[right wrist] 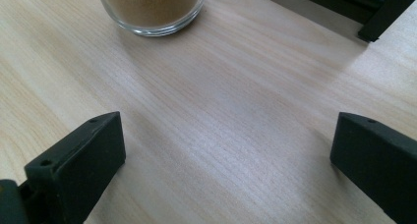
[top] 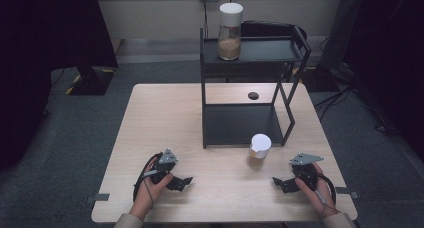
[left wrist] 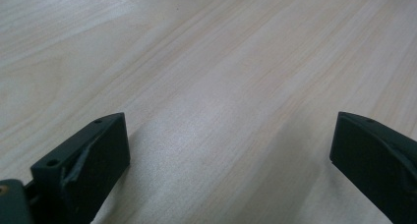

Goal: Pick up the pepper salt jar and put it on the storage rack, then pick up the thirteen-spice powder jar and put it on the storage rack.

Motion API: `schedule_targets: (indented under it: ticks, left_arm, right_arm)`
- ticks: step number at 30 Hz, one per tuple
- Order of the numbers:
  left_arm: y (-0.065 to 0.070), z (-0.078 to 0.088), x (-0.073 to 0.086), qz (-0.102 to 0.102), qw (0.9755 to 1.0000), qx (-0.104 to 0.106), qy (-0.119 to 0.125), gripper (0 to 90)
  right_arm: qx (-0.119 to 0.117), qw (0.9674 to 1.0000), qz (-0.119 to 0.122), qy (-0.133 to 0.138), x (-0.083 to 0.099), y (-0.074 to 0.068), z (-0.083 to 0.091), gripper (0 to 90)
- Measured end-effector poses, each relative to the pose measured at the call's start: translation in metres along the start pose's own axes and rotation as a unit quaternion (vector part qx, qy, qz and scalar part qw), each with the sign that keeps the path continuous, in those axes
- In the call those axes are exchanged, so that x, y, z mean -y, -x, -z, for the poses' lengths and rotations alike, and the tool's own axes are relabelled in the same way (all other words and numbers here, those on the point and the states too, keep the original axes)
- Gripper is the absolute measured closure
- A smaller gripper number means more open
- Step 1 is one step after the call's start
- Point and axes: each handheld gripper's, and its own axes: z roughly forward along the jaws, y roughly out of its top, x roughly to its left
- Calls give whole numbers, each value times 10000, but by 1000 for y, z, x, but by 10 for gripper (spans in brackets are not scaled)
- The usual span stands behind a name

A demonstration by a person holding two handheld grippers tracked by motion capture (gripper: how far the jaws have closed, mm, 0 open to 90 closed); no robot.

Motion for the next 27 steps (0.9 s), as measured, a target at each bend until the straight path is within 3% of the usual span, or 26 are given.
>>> schedule_targets:
  ticks: [4,27]
  left_arm:
    - [7,-2,3,-311,9995,-100,10,0]
    - [7,-3,3,-296,9995,-104,14,0]
  right_arm:
    - [0,10000,0,0,0,0,0,0]
    - [32,10000,-29,-36,-6,-3,1,15]
